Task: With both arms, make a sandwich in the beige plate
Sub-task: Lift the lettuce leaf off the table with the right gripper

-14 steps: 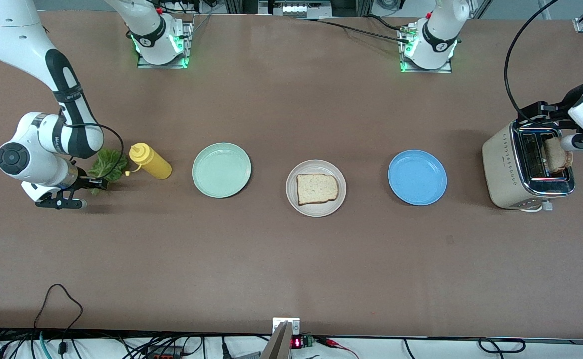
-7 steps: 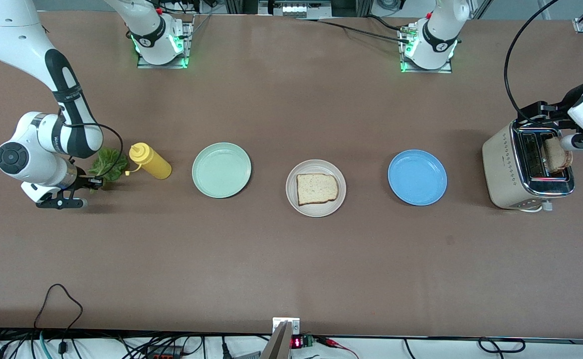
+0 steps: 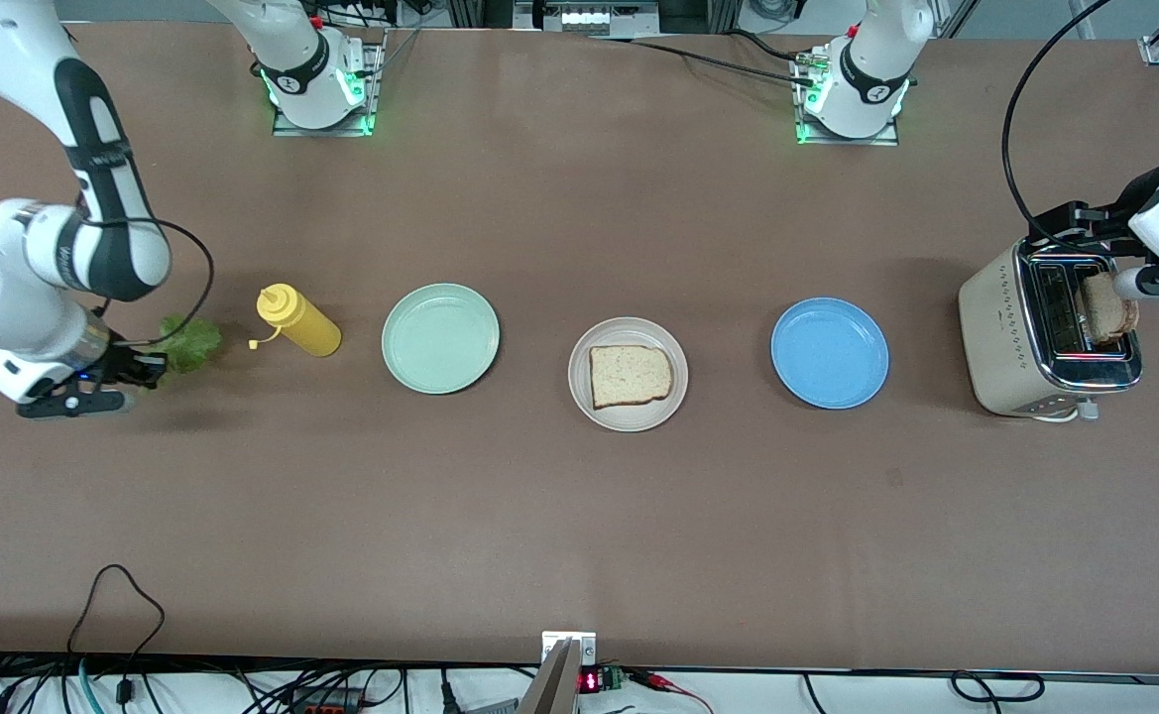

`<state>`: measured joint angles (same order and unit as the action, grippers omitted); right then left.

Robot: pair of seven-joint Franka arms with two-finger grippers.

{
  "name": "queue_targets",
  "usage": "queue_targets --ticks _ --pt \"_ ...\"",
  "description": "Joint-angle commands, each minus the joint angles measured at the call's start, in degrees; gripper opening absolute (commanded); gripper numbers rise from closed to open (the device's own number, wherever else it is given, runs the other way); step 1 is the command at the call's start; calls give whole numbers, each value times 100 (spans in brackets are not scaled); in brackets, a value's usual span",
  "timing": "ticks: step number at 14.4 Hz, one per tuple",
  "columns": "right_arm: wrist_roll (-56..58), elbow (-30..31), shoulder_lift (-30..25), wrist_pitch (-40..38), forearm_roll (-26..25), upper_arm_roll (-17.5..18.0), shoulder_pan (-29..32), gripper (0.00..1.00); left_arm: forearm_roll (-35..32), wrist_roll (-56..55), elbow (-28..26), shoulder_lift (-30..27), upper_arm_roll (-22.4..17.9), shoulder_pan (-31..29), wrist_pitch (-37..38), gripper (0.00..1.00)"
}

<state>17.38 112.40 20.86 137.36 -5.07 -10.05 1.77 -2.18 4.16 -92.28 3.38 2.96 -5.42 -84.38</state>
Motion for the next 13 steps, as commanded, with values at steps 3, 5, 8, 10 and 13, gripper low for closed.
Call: queue_targets --ticks 3,5,8,10,13 --pt "547 -612 -705 -1208 -29 38 43 0 77 -3 122 14 29 -12 123 100" --pt "748 -1034 -802 -1815 32 82 17 0 77 15 122 14 29 -20 132 100" --pt "775 -1334 -1021 -2353 330 213 -88 0 77 6 122 14 29 -12 123 100" --pt "793 -1527 -1101 -2581 480 441 -98 0 77 6 122 14 29 -12 123 100" --pt "749 -2002 -1084 -2855 700 688 -360 0 77 6 122 14 29 -12 123 100"
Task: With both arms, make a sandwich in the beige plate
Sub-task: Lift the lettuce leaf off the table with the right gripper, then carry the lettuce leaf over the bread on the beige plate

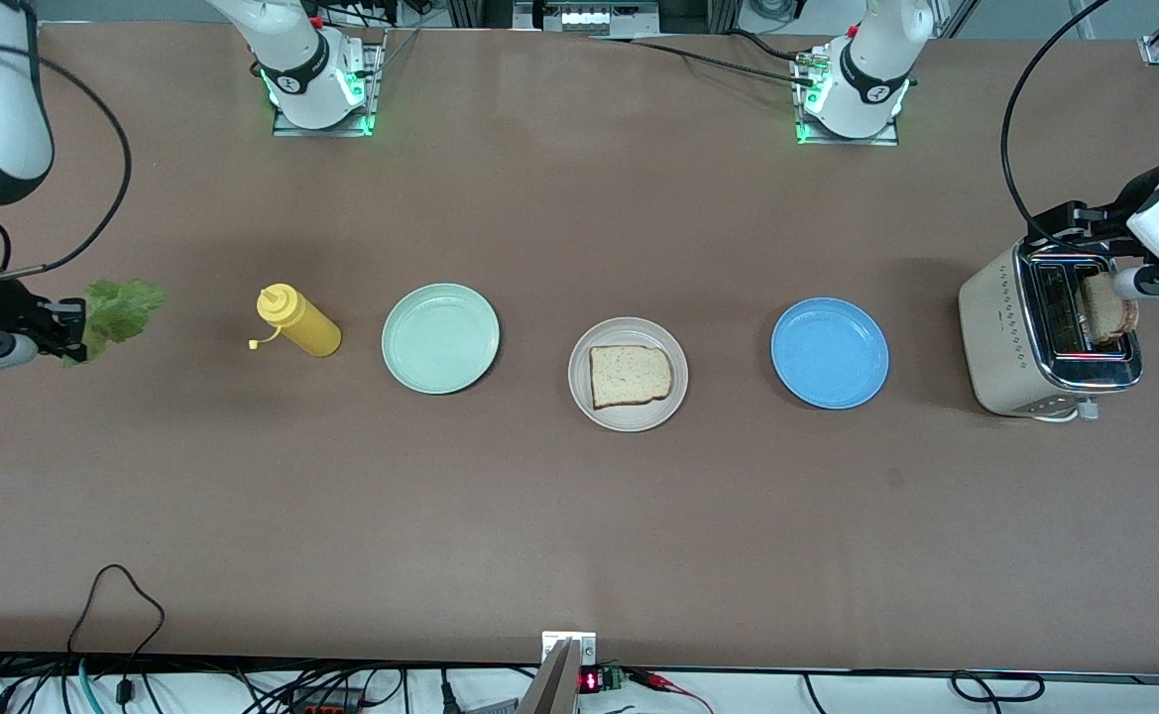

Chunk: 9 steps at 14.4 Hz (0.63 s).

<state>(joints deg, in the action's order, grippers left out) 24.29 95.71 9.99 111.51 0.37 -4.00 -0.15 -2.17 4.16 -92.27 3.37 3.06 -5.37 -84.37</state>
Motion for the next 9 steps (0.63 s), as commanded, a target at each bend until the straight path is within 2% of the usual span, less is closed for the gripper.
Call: queue_targets --ticks 1,6,9 --pt "58 -394 20 -270 200 84 -283 0 76 6 122 14 19 -16 132 100" --pt "94 -632 56 -270 367 110 -1135 0 76 24 122 14 19 -16 132 100" --pt "129 -685 108 -208 367 294 -1662 0 76 32 122 14 19 -16 132 100"
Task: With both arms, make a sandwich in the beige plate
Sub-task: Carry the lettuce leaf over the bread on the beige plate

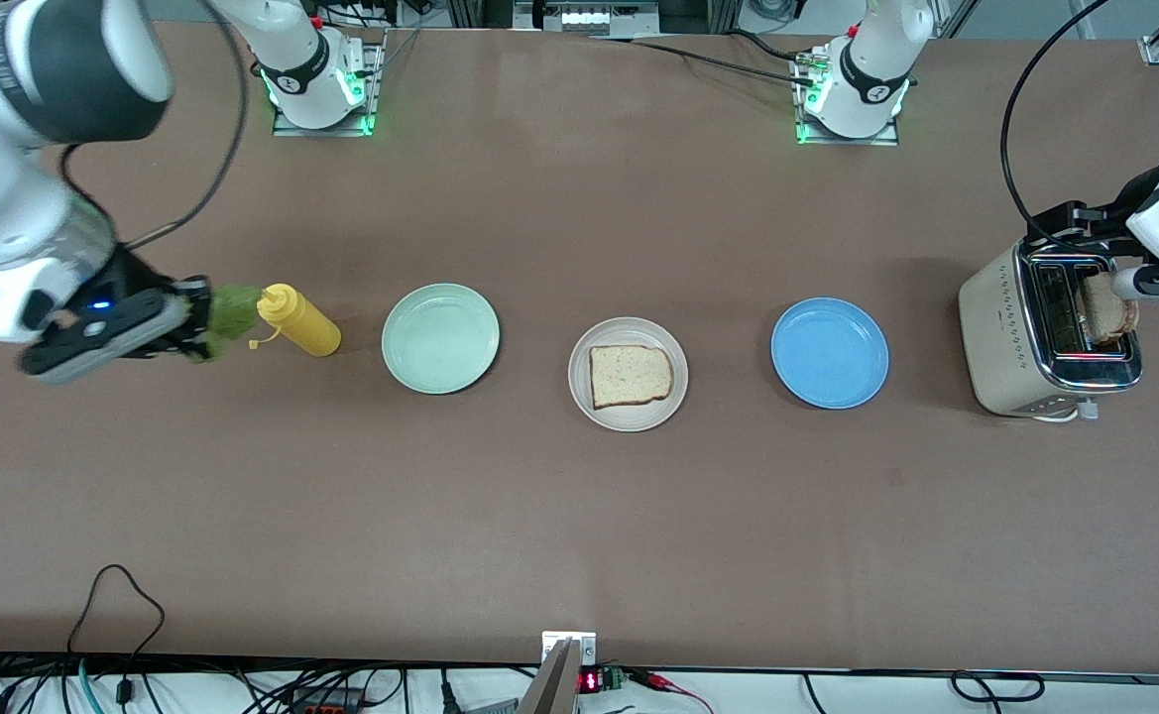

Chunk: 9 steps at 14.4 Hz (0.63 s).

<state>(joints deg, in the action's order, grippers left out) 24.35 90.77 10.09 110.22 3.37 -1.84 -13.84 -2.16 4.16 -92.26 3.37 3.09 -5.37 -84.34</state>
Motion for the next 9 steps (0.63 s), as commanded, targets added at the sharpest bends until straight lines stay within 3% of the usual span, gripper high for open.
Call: queue_targets --ticks 1,4,9 --pt "175 -244 168 -80 67 157 -425 0 76 58 121 14 16 -17 129 100" --pt "403 -323 352 -36 50 412 -768 0 76 59 121 14 16 -17 129 100" --pt "685 -972 1203 209 76 466 -1357 0 84 85 121 23 7 -43 120 100"
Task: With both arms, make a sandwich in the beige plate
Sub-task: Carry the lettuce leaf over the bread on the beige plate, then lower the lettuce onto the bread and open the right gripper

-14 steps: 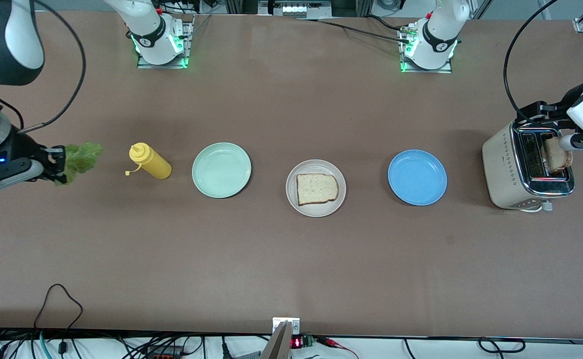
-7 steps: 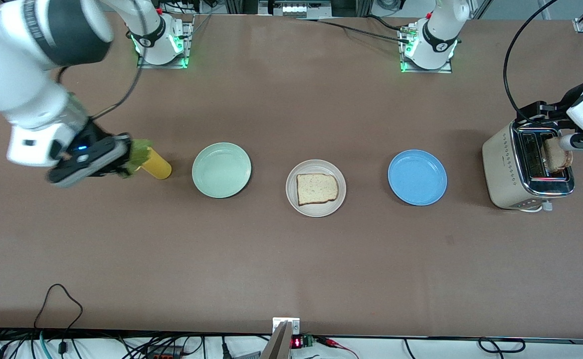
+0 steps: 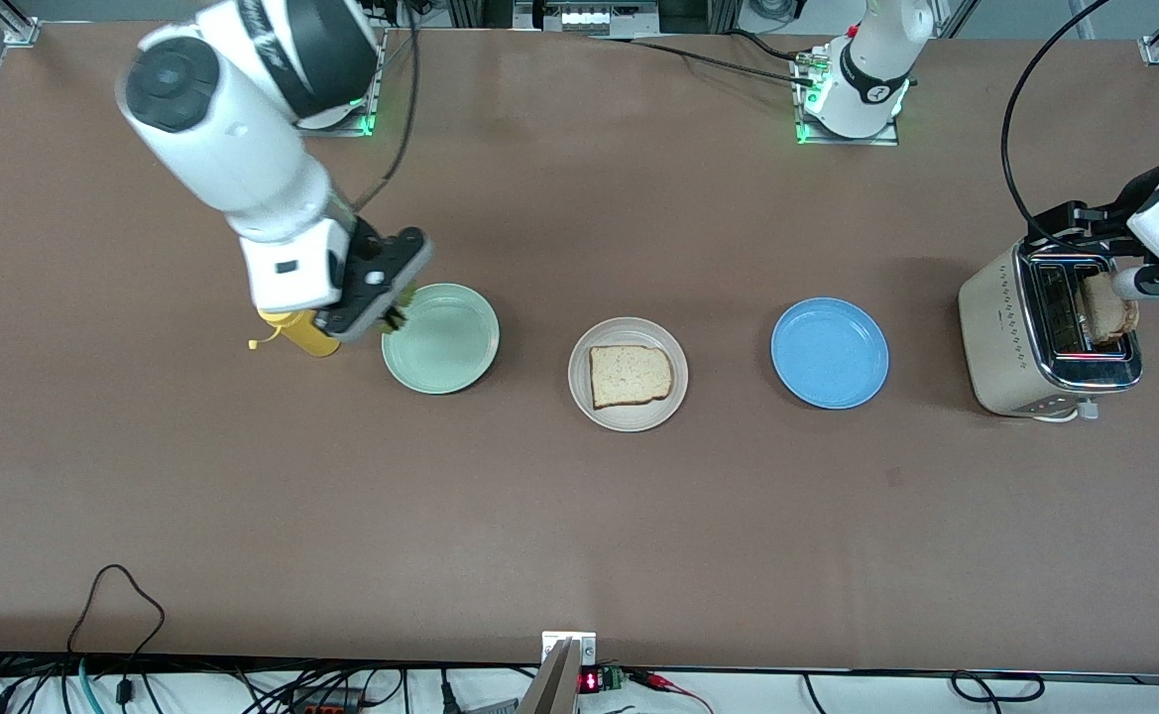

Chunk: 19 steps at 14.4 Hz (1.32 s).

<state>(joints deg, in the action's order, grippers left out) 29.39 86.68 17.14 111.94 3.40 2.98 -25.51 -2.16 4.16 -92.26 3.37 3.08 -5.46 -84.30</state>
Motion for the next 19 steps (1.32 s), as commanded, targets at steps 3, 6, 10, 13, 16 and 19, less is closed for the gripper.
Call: queue_targets --ticks 3,6,10,13,16,19 --pt "181 -898 1036 686 257 -17 -576 0 84 85 120 14 8 -34 116 100" --pt "181 -908 1423 1477 380 -17 -814 0 84 85 112 14 8 -34 124 100" --pt "189 -951 1906 2260 460 -17 -1174 0 84 93 112 14 8 -34 124 100" --pt "190 -1048 2310 2848 442 -17 -1429 0 84 93 112 14 8 -34 124 100" --pt "181 -1075 2653 3464 442 -26 -1605 0 84 85 112 14 17 -25 124 100" --pt "119 -1075 2909 3773 442 -26 -1711 0 84 85 112 14 17 -16 124 100"
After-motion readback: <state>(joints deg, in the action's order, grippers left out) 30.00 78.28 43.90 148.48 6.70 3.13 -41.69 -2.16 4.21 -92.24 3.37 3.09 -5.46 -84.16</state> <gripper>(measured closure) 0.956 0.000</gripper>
